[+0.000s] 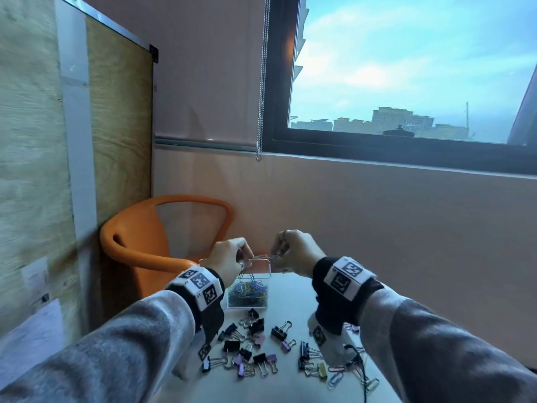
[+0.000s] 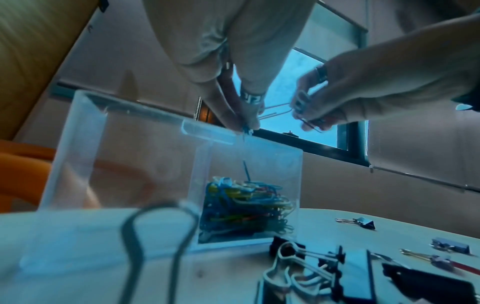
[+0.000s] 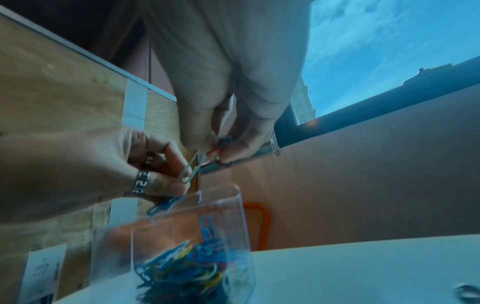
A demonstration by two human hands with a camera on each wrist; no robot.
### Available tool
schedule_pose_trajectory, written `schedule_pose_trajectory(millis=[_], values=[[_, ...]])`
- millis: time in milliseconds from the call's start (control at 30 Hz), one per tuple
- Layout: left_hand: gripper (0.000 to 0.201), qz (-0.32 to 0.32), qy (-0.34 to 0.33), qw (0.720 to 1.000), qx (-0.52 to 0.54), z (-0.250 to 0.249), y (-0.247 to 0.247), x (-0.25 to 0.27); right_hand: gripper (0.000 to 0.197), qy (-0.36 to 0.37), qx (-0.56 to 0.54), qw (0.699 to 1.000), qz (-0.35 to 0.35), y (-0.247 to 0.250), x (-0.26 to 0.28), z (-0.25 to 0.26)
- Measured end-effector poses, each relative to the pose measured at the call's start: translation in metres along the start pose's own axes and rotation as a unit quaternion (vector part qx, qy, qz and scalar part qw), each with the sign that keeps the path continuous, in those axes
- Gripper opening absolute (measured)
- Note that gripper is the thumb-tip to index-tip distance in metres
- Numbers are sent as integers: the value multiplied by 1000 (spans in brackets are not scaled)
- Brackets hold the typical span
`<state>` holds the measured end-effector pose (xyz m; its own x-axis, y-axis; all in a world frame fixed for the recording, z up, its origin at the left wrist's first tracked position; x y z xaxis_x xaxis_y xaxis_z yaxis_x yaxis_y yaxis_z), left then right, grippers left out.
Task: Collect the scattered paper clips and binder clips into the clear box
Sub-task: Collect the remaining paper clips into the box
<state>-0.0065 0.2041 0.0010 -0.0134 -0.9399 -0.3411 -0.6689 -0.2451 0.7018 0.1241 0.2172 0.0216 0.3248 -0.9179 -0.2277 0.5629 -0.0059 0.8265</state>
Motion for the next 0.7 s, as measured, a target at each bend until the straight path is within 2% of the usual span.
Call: schedule_pose_trajectory(millis=[133, 300, 500, 633, 700], values=[[40, -14, 22, 1000, 17, 19, -3, -1, 13, 22, -11, 998, -51, -15, -17, 14], [48, -26, 14, 999, 25, 36, -1, -3, 15, 68, 26, 996, -56, -29, -18, 18], [28, 15, 24, 1000, 11, 34, -10, -3, 2, 159, 63, 984, -39, -33, -8, 32], [26, 10, 20, 1000, -2, 32, -9, 1, 17, 171, 183, 968, 10, -48, 0, 30], [24, 7, 23, 1000, -17, 32, -9, 3, 23, 173, 195, 965, 19, -48, 1, 29]])
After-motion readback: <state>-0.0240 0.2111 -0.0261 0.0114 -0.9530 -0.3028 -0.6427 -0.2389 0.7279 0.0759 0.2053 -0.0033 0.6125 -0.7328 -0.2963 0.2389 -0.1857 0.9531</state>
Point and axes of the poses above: each hand's wrist, its own x-axis away from the middle knuckle, its own y-axis out of the back of the hand, z = x × y, the point moved 10 cm from there along -x, towards the middle knuckle, and after that the axes turned 2 degrees about x, right-handed, at the moved point
